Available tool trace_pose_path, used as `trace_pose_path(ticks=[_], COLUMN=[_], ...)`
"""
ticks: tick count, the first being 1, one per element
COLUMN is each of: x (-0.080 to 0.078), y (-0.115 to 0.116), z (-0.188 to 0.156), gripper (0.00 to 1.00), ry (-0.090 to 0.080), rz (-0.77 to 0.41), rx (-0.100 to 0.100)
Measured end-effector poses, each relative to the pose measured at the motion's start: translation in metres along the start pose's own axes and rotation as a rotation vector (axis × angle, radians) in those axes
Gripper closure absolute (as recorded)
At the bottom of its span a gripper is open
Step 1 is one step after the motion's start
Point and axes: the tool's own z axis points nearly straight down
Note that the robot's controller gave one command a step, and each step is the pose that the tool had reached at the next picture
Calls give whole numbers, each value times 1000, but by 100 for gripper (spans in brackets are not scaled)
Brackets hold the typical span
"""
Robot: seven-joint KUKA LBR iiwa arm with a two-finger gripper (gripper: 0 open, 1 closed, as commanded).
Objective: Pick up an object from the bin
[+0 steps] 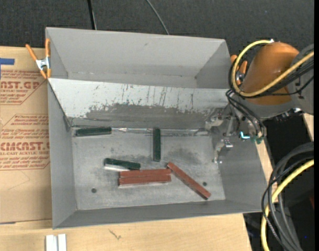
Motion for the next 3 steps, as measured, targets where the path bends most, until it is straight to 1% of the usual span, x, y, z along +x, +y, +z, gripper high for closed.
trace_pose_path(ticks=[1, 2, 3], x=[-2, 39, 37], y=[0, 29, 37], z=[-5, 51, 69], gripper=[0, 0, 0], ry=[-7, -12, 4], rz=[-1, -8, 4], rx=[1, 2, -1])
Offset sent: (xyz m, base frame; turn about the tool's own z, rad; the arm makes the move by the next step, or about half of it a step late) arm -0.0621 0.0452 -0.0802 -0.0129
